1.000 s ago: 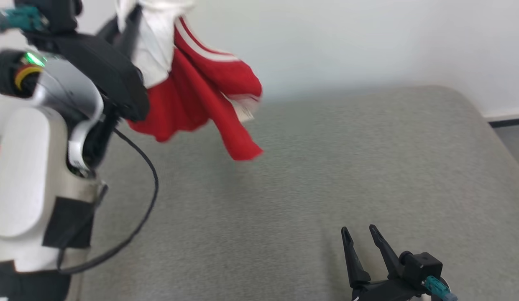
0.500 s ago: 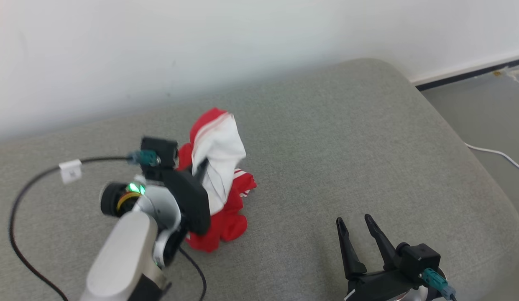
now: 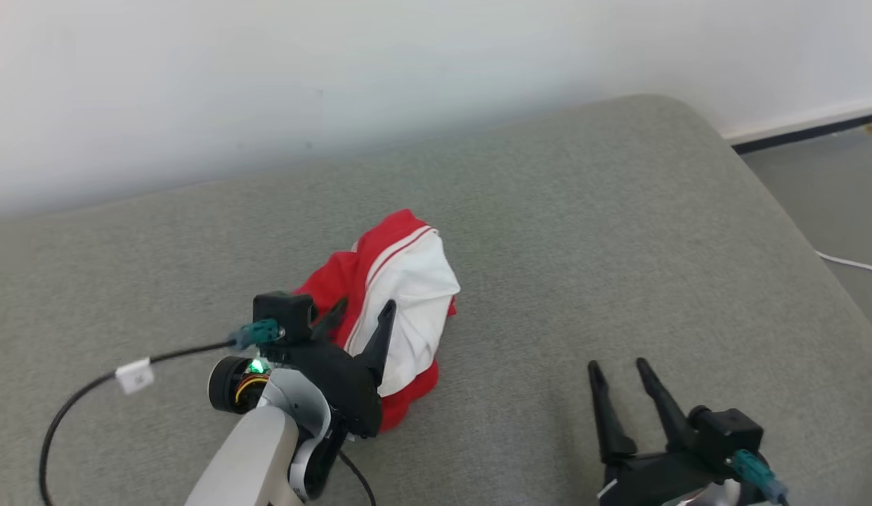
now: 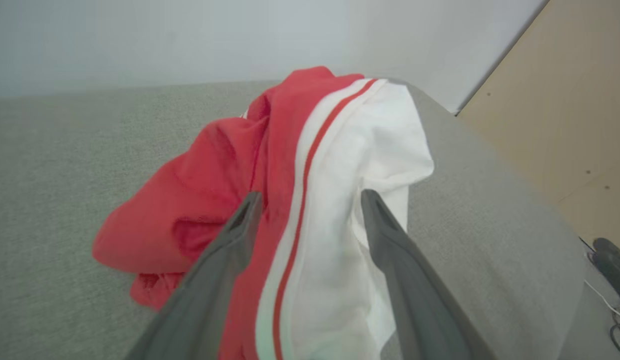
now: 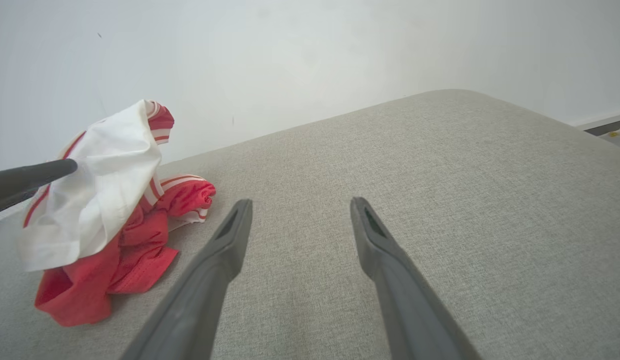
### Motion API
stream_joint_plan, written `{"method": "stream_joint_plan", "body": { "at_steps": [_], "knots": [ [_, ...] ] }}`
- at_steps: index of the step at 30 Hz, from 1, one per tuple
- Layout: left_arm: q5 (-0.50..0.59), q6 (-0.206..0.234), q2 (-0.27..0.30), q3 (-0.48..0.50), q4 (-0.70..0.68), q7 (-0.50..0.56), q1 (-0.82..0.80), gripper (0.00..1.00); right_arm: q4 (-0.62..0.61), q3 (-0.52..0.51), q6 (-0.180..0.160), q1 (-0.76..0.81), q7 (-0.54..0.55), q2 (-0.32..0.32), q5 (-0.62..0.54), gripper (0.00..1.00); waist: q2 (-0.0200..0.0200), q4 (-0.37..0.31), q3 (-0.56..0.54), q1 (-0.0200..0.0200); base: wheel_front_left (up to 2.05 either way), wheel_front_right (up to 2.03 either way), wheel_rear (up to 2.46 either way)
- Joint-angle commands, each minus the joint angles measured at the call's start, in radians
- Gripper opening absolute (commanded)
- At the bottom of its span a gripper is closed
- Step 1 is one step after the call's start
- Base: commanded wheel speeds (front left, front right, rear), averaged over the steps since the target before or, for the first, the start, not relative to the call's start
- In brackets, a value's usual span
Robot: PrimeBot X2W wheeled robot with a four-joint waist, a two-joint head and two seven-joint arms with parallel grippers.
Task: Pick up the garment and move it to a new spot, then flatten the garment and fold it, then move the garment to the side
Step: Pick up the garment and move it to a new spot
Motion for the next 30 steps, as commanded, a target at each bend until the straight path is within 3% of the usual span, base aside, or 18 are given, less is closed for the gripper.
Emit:
{"method": "stream_joint_plan", "body": {
  "at_steps": [1,6,12,16,17,23,30],
  "knots": [
    [-0.008,-0.005,-0.002,-0.001,-0.039,-0.050,0.039,1.00,-0.011,-0.023,0.003,0.018,-0.002,0.000,-0.012,1.00,0.0000,0.044,-0.024,-0.0001,0.00,0.00,0.00],
    [-0.022,0.001,0.012,0.024,-0.153,-0.176,0.129,1.00,-0.038,-0.070,0.003,0.037,0.004,0.001,-0.027,1.00,0.0000,0.086,-0.043,-0.0001,0.00,0.00,0.00],
    [0.034,0.070,0.054,0.067,-0.303,-0.327,0.297,1.00,-0.070,-0.114,0.003,0.070,0.011,0.001,-0.037,1.00,0.0000,0.141,-0.061,-0.0001,0.00,0.00,0.00],
    [0.114,0.122,0.071,0.117,-0.394,-0.356,0.410,1.00,-0.085,-0.117,0.003,0.086,0.008,0.001,-0.035,1.00,0.0000,0.171,-0.069,-0.0001,0.00,0.00,0.00],
    [0.153,0.133,0.062,0.167,-0.461,-0.357,0.459,1.00,-0.092,-0.108,0.003,0.091,0.005,0.001,-0.029,1.00,0.0000,0.180,-0.072,-0.0001,0.00,0.00,0.00],
    [0.248,0.131,0.036,0.298,-0.566,-0.357,0.610,1.00,-0.090,-0.075,0.003,0.103,-0.006,0.000,-0.026,1.00,0.0000,0.194,-0.085,-0.0001,0.00,0.00,0.00],
    [0.356,0.115,0.036,0.361,-0.524,-0.358,0.714,1.00,-0.080,-0.070,0.003,0.118,-0.017,0.001,-0.038,1.00,0.0000,0.218,-0.088,-0.0001,0.00,0.00,0.00]
  ]
}}
